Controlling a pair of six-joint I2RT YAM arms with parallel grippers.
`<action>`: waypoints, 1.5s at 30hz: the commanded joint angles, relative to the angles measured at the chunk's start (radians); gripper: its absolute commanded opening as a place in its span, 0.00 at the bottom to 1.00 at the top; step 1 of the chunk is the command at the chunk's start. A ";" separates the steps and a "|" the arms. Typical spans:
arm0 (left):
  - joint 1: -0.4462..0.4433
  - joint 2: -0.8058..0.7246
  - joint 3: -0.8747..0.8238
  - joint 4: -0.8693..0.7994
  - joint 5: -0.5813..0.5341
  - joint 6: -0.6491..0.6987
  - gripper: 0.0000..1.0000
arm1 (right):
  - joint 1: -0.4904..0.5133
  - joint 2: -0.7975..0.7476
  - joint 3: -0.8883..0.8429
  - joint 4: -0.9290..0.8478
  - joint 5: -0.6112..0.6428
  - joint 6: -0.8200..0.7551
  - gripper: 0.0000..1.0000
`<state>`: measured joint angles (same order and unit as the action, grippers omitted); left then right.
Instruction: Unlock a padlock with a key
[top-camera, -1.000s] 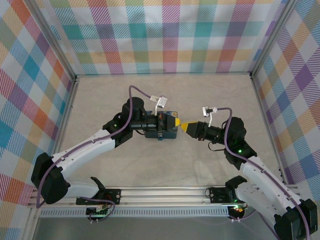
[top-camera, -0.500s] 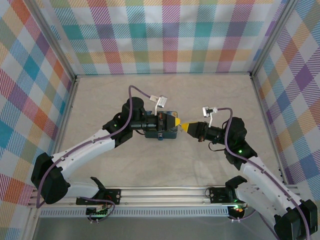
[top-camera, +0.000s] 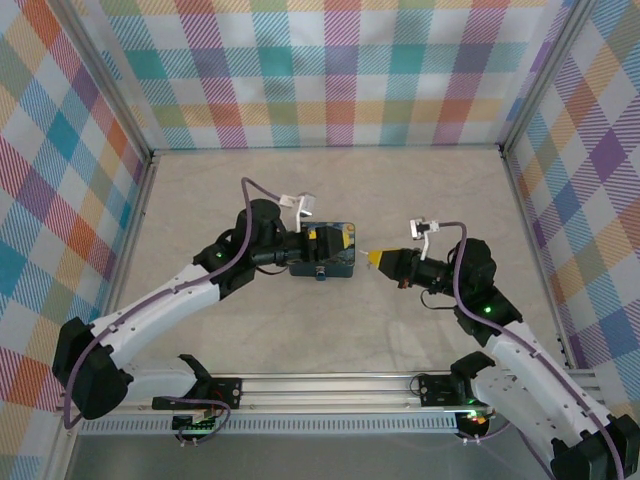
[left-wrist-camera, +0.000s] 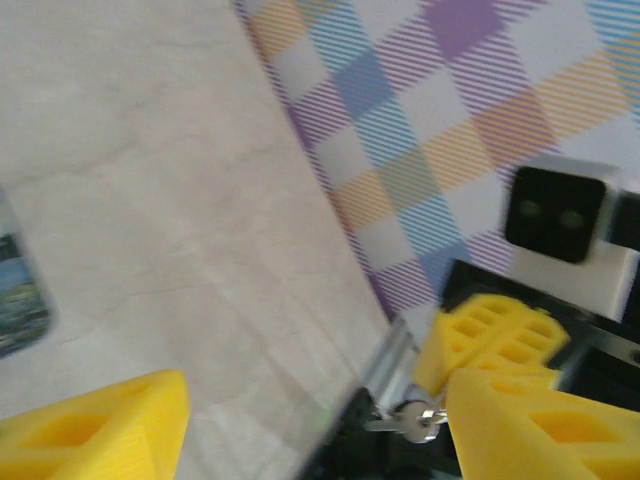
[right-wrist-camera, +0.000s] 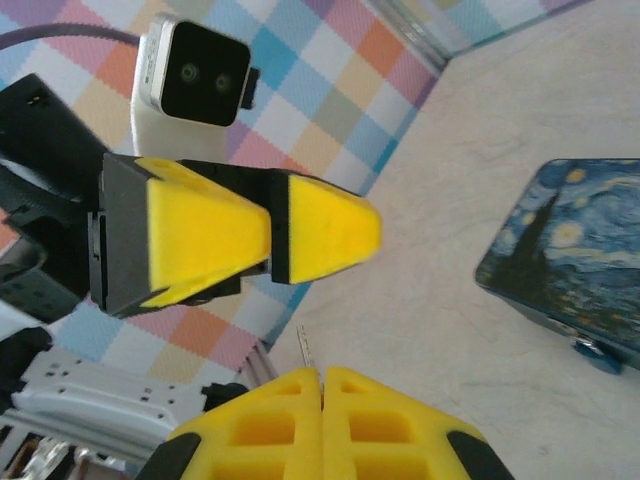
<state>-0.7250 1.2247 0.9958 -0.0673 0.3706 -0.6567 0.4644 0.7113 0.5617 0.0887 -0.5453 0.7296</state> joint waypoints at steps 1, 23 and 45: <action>0.023 -0.014 -0.018 -0.217 -0.242 0.025 0.76 | 0.000 -0.021 0.039 -0.143 0.117 -0.078 0.00; 0.175 0.498 0.135 -0.118 -0.287 0.083 0.85 | 0.000 -0.038 -0.011 -0.321 0.314 -0.170 0.00; 0.147 0.178 -0.212 0.125 -0.168 0.074 1.00 | -0.059 0.391 0.260 -0.313 0.428 -0.275 0.00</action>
<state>-0.5636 1.4731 0.8597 -0.0517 0.1688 -0.5808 0.4248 1.0481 0.7544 -0.2287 -0.1455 0.4927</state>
